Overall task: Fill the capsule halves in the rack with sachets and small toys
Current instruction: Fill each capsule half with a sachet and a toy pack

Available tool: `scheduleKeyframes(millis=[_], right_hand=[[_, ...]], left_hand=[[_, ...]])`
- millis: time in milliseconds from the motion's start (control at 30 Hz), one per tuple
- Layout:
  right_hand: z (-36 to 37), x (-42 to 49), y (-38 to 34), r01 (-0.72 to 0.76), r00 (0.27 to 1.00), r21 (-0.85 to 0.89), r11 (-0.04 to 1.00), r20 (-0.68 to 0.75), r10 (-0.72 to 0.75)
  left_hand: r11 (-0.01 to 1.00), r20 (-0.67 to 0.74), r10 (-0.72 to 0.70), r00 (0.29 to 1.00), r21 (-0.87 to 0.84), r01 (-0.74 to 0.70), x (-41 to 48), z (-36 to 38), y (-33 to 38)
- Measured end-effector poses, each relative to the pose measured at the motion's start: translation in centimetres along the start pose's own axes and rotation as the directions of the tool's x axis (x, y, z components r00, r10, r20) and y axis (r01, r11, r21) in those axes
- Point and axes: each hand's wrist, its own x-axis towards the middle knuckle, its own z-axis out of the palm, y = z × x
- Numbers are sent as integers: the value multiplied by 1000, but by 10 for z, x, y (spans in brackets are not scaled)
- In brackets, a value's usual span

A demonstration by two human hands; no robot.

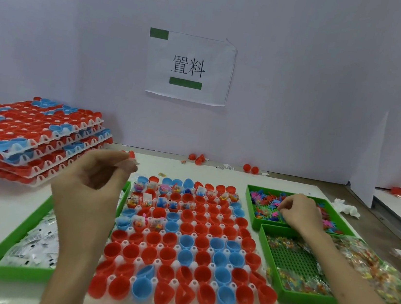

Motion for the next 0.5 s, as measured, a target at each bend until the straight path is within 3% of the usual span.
scheduleKeyframes(millis=[67,167,300,400,500], right_hand=[[-3,0,-1,28,997,16,999,-71,-27],[-17,-2,-10,108,981,123,987,-173,-86],[-49,-22,-47,199,980,389,900,-79,-183],[-82,-67,-75,244,939,698,673,3,-343],[-99,-131,-89,315,864,844,435,-65,-499]], left_hand=[[995,7,-70,998,-66,70,2,15,9],[931,109,-325,939,-135,338,5,30,11],[907,58,-330,942,-259,333,-34,35,23],[842,109,-396,912,-354,408,-53,40,28],[811,191,-415,890,-365,457,-58,46,28]])
